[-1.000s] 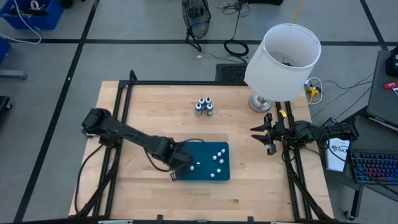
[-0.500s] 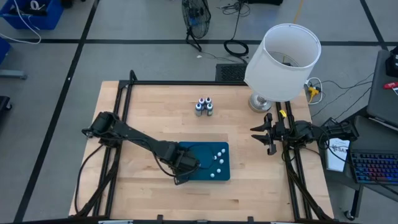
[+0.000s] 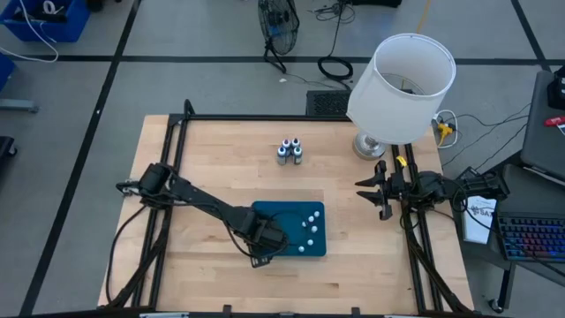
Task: Pick & Place food coloring
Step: Put the purple food coloring bottle into the bin, then put the green food coloring bottle into the bin
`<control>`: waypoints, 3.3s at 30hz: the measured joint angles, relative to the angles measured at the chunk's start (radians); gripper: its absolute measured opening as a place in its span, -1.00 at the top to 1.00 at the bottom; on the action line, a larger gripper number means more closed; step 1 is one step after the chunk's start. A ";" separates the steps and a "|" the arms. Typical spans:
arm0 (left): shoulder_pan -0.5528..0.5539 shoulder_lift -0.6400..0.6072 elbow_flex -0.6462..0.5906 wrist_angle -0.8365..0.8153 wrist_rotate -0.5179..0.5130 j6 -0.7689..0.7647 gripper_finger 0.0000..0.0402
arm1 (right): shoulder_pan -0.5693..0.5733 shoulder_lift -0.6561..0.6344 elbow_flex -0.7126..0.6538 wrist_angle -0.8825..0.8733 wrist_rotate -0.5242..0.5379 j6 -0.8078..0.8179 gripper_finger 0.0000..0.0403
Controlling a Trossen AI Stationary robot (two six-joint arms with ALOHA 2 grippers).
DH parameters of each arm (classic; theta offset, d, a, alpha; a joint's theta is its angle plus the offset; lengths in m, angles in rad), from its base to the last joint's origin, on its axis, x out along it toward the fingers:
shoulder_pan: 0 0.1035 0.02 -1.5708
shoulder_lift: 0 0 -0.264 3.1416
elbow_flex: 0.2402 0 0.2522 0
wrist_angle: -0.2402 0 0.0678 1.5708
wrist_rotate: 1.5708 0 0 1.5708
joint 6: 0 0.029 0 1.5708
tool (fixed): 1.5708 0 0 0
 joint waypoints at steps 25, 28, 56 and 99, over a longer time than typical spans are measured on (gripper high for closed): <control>0.009 -0.201 -0.002 0.020 -0.050 0.009 -0.04 | 0.000 0.000 0.000 0.000 0.000 0.000 0.43; 0.017 -0.311 -0.001 -0.004 -0.084 0.116 -0.02 | 0.000 0.000 0.000 0.000 0.000 0.000 0.43; 0.133 -1.104 -0.274 0.154 -0.317 0.641 0.01 | 0.000 0.000 0.000 0.000 0.000 0.000 0.43; 0.661 -1.919 -1.386 1.062 0.025 0.511 -0.03 | 0.000 0.000 0.000 0.001 0.000 0.078 0.43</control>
